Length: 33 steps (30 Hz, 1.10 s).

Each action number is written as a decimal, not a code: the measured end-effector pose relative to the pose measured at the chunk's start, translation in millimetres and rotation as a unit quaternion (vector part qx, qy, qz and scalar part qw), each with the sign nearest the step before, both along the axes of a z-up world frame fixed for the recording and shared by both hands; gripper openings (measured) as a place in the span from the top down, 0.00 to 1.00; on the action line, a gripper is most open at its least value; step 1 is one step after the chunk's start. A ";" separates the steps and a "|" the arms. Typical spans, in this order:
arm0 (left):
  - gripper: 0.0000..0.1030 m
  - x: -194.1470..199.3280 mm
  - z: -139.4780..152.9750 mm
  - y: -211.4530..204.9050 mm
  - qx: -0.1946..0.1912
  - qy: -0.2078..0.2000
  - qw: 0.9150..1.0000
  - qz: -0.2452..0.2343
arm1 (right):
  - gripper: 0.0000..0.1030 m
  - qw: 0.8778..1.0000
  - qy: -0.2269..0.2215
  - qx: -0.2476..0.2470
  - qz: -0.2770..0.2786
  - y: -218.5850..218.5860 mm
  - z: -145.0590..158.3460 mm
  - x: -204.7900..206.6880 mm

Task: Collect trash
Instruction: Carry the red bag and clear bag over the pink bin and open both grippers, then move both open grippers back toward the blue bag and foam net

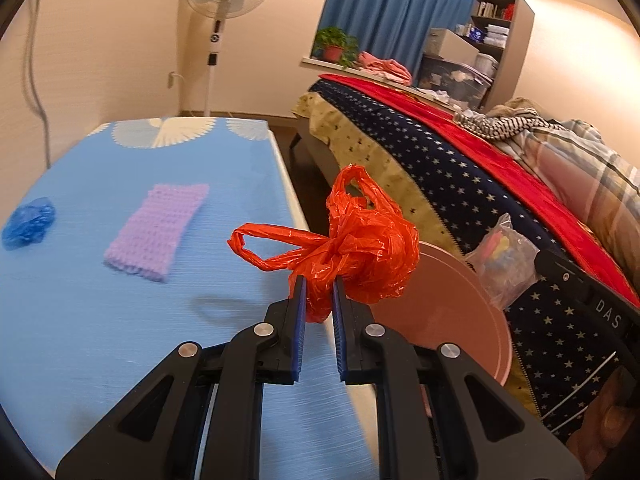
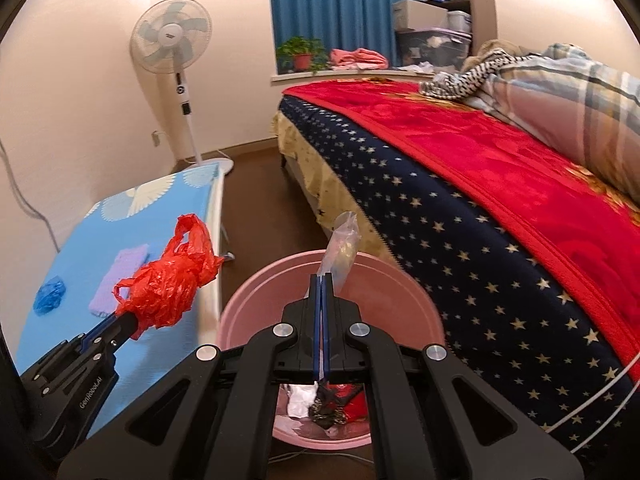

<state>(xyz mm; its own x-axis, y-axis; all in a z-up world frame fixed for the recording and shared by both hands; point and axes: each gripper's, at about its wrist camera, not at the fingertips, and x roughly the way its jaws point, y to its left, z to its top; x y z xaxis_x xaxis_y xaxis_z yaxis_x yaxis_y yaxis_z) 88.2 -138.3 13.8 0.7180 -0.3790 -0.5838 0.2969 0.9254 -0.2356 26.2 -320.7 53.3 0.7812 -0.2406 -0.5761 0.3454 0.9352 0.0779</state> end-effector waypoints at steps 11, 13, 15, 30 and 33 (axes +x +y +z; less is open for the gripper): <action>0.84 7.1 -10.1 -49.0 -0.002 0.011 0.998 -0.059 | 0.96 0.999 0.013 0.007 -0.031 -20.0 -9.2 -2.0; 0.65 6.1 -10.5 -58.5 0.010 0.008 0.997 -0.076 | 0.92 0.999 0.017 0.006 -0.041 -23.5 -10.5 -1.4; 0.64 4.7 -11.5 -58.5 0.017 0.002 0.997 -0.072 | 0.70 0.998 0.021 0.015 -0.051 -28.5 -12.9 -1.1; 0.69 10.6 -0.9 30.3 -0.003 -0.019 0.999 0.044 | 0.64 0.999 -0.024 0.024 -0.006 9.9 -1.1 -0.7; 0.70 11.4 1.5 56.2 -0.002 -0.027 0.997 0.078 | 0.64 0.999 -0.033 0.031 0.017 30.0 -0.6 7.2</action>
